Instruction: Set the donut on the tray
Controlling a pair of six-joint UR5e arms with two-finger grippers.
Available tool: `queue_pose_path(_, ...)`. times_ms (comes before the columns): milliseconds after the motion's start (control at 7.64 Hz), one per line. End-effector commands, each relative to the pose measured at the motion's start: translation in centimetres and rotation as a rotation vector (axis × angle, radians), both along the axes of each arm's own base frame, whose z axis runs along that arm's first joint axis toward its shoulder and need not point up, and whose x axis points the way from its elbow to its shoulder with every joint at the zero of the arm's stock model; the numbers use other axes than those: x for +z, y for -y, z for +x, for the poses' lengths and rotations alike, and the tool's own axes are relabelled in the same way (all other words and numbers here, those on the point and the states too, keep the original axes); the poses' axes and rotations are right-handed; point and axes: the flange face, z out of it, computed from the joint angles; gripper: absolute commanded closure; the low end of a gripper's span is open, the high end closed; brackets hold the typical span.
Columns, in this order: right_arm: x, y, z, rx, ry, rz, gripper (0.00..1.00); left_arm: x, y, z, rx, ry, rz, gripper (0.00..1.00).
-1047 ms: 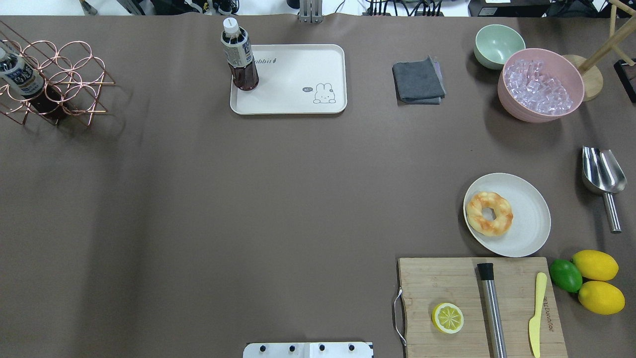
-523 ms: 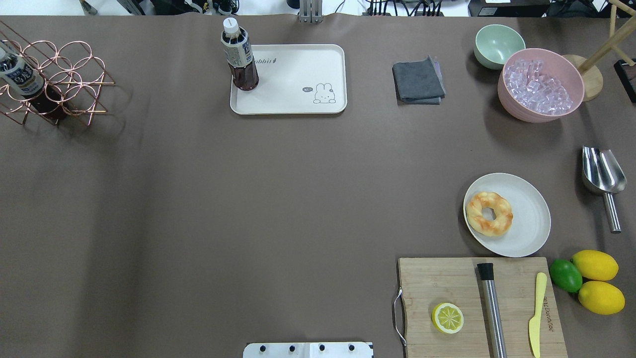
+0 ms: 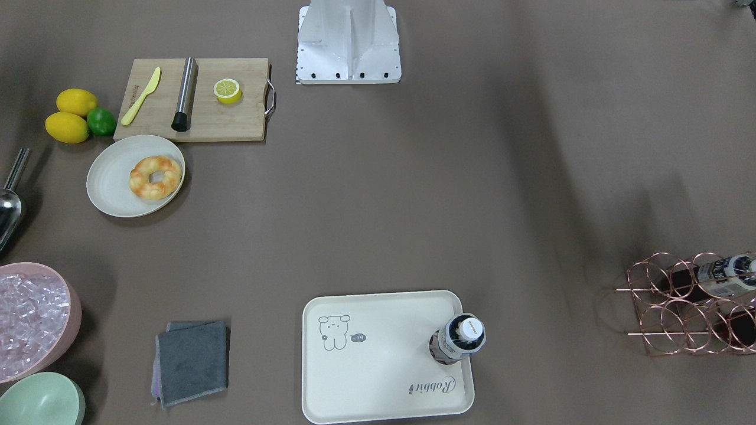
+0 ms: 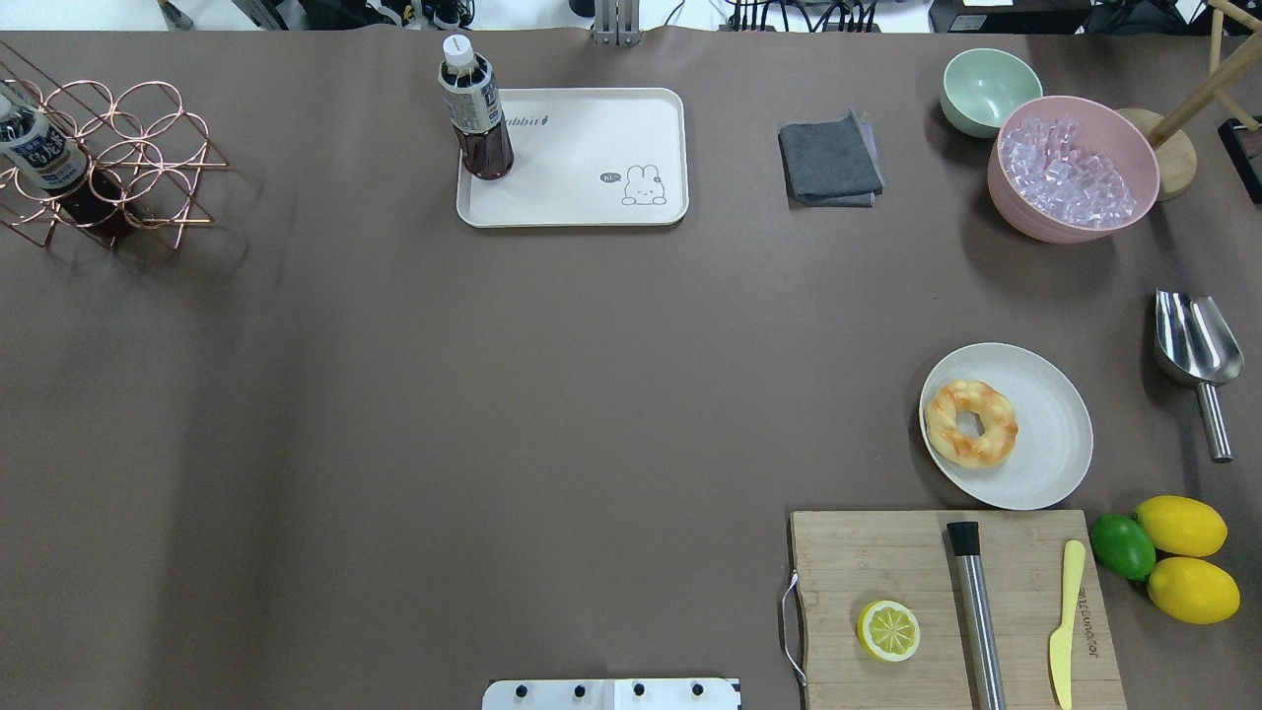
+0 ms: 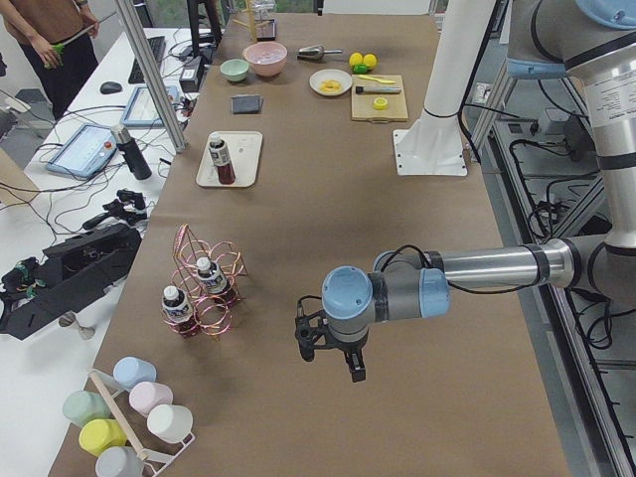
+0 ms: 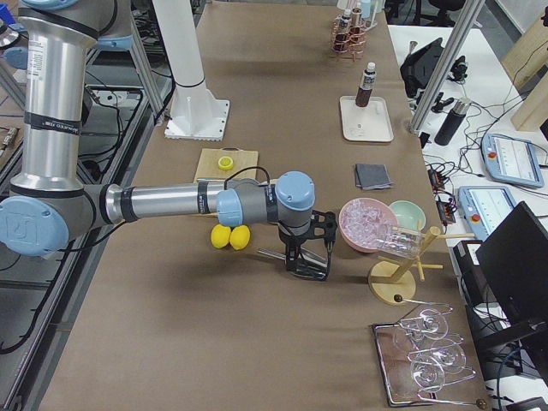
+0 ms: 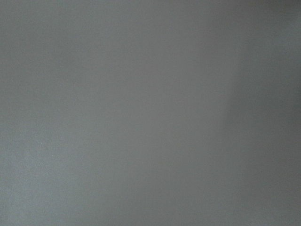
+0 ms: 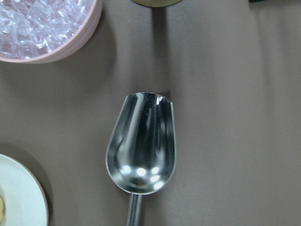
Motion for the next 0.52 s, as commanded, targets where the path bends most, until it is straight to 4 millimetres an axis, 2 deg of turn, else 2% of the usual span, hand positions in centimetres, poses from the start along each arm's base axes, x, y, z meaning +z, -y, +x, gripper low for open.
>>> queue_pose_path(0,-2.9,0.4,-7.7,0.053,0.061,-0.049,0.0,0.1,-0.2,0.0,0.0,-0.002,-0.004,0.02)
queue_pose_path(393,-5.0,-1.2,-16.4,0.086,0.12,-0.112,0.0,0.2,-0.2,0.0,0.0,0.0,-0.006,0.02)
